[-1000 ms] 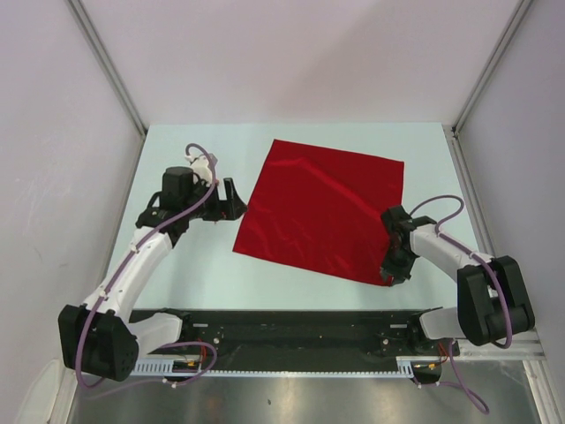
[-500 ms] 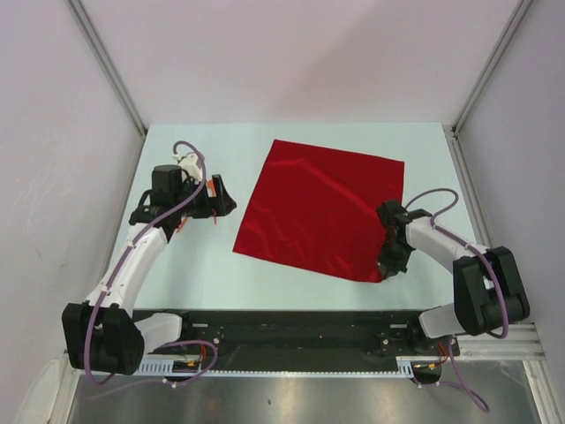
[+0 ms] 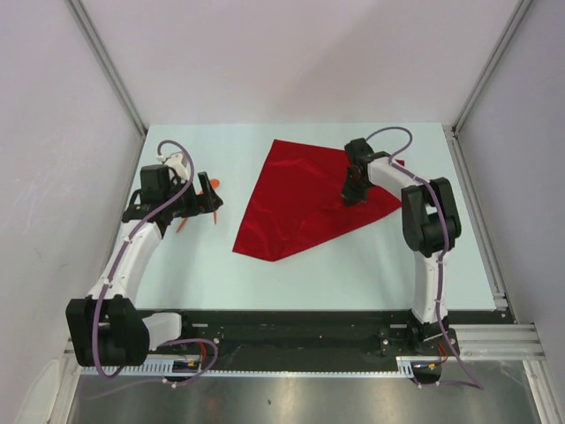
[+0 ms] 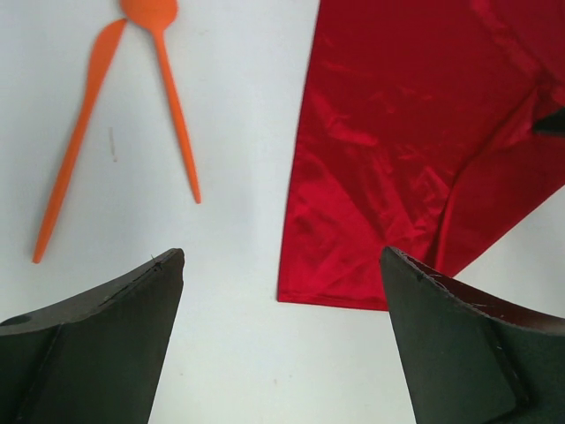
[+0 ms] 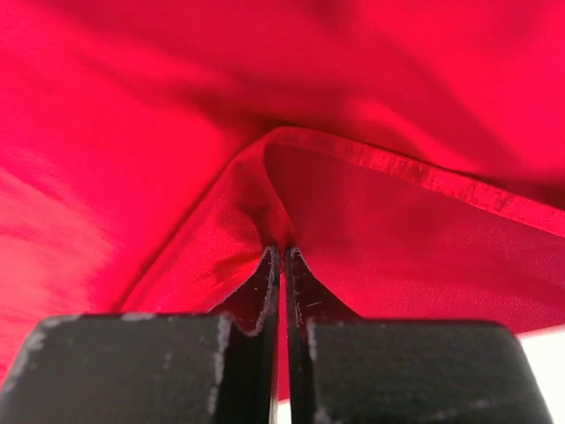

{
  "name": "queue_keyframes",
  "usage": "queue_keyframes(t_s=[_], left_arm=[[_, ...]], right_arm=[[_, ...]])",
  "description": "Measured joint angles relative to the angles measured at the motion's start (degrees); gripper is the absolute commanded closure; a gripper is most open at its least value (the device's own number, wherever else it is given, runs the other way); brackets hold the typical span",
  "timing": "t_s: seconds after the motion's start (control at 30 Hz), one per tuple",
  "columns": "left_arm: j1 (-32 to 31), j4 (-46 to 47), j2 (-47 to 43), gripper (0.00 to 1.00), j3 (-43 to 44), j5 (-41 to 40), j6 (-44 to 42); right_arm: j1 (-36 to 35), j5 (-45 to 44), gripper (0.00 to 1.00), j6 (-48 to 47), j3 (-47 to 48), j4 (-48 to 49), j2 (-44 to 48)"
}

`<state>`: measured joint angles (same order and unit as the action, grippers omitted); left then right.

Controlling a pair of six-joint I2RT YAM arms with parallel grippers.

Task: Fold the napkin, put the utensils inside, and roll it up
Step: Fold the napkin

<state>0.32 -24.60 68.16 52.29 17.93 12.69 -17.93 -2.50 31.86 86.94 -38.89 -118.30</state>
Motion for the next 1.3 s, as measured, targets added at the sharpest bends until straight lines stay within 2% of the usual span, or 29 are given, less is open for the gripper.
queue_keyframes(t_s=[0.23, 0.5, 0.73, 1.0, 1.3], left_arm=[[1.9, 0.0, 0.5, 0.04, 0.0, -1.5, -0.7], [2.9, 0.0, 1.7, 0.04, 0.0, -2.6, -0.8], [3.7, 0.0, 3.0, 0.04, 0.0, -2.8, -0.8], [4.1, 0.0, 3.8, 0.03, 0.0, -3.5, -1.0], [5.1, 0.0, 4.8, 0.03, 0.0, -4.0, -1.2]], right_arm=[[-1.1, 4.3, 1.0, 0.5, 12.4, 9.4, -9.4], [-1.9, 12.6, 1.0, 5.7, 19.5, 26.5, -19.0], [-4.2, 15.1, 1.0, 11.1, 24.9, 39.8, -26.4], [-6.0, 14.7, 1.0, 17.7, 36.1, 47.0, -36.0], [-6.7, 10.3, 1.0, 23.8, 46.1, 50.8, -43.6]])
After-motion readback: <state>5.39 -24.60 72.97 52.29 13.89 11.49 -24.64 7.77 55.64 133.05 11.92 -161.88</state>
